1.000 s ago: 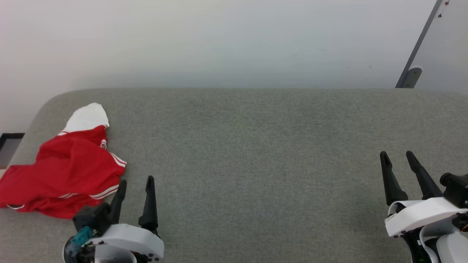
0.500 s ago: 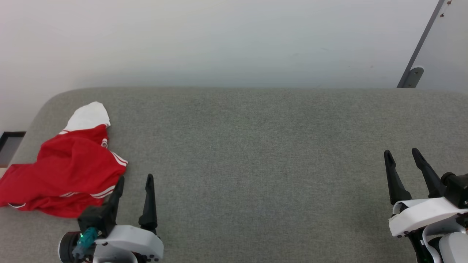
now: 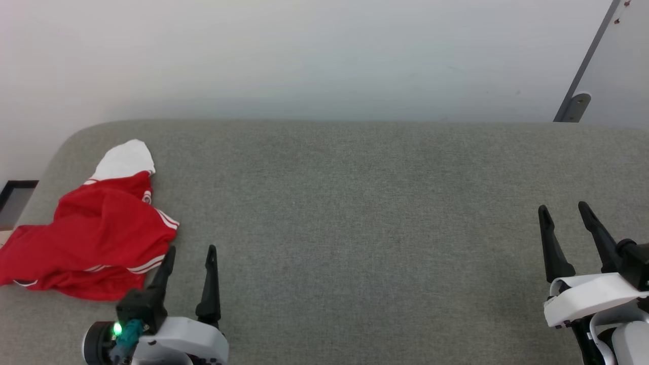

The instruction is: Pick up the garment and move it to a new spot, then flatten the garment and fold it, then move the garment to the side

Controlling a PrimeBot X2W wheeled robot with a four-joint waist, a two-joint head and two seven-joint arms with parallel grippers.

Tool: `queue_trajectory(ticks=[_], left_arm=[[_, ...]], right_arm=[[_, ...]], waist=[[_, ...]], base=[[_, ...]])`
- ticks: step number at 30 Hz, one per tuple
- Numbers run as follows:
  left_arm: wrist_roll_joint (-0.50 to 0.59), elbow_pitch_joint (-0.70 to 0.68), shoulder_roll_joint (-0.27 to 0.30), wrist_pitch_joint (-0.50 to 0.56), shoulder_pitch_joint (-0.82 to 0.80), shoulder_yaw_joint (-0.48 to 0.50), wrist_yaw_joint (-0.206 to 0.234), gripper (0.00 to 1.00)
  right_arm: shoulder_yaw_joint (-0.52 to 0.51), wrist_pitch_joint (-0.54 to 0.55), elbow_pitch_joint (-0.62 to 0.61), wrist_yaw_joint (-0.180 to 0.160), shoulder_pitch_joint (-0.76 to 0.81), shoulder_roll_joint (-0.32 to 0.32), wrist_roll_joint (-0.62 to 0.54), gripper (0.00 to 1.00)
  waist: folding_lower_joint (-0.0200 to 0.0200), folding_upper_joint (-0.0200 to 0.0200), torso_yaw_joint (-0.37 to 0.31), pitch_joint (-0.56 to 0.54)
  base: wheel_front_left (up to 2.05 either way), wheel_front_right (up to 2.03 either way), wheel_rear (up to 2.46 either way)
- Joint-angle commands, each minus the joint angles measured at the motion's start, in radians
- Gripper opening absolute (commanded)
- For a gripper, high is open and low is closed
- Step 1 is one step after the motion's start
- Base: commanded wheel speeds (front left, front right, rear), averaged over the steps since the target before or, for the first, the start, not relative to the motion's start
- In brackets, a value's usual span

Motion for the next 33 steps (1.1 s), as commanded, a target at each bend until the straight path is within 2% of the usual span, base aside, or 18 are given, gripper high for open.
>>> queue_trajectory(ticks=[1, 11, 17, 23, 31, 33], left_arm=[[0.020, 0.001, 0.001, -0.005, -0.009, 0.003, -0.005, 1.00], [0.098, 0.008, -0.011, -0.024, -0.019, 0.008, -0.024, 1.00], [0.115, 0.012, -0.020, -0.026, -0.022, 0.013, -0.033, 1.00], [0.098, 0.012, -0.029, -0.026, -0.024, 0.028, -0.043, 1.00], [0.086, 0.016, -0.044, -0.026, 0.001, 0.040, -0.050, 1.00], [0.071, 0.013, -0.049, -0.026, 0.010, 0.056, -0.036, 1.00]], right_arm=[[-0.005, -0.006, -0.004, -0.001, -0.006, -0.001, -0.017, 1.00], [-0.039, -0.024, -0.016, -0.001, -0.006, 0.008, -0.076, 1.00], [-0.031, -0.028, -0.018, -0.001, 0.010, 0.010, -0.070, 1.00], [-0.026, -0.028, -0.026, -0.001, 0.009, 0.005, -0.064, 1.00], [0.002, -0.028, -0.019, -0.001, 0.022, 0.003, -0.065, 1.00], [0.014, -0.028, -0.015, -0.001, 0.022, 0.007, -0.070, 1.00]], waist=[[0.0000, 0.0000, 0.000, 0.000], [0.0000, 0.0000, 0.016, 0.003], [0.0000, 0.0000, 0.069, 0.008], [0.0000, 0.0000, 0.174, 0.021], [0.0000, 0.0000, 0.379, 0.016], [0.0000, 0.0000, 0.430, 0.011]], base=[[0.00, 0.00, 0.00], [0.00, 0.00, 0.00], [0.00, 0.00, 0.00], [0.00, 0.00, 0.00], [0.00, 0.00, 0.00], [0.00, 0.00, 0.00]])
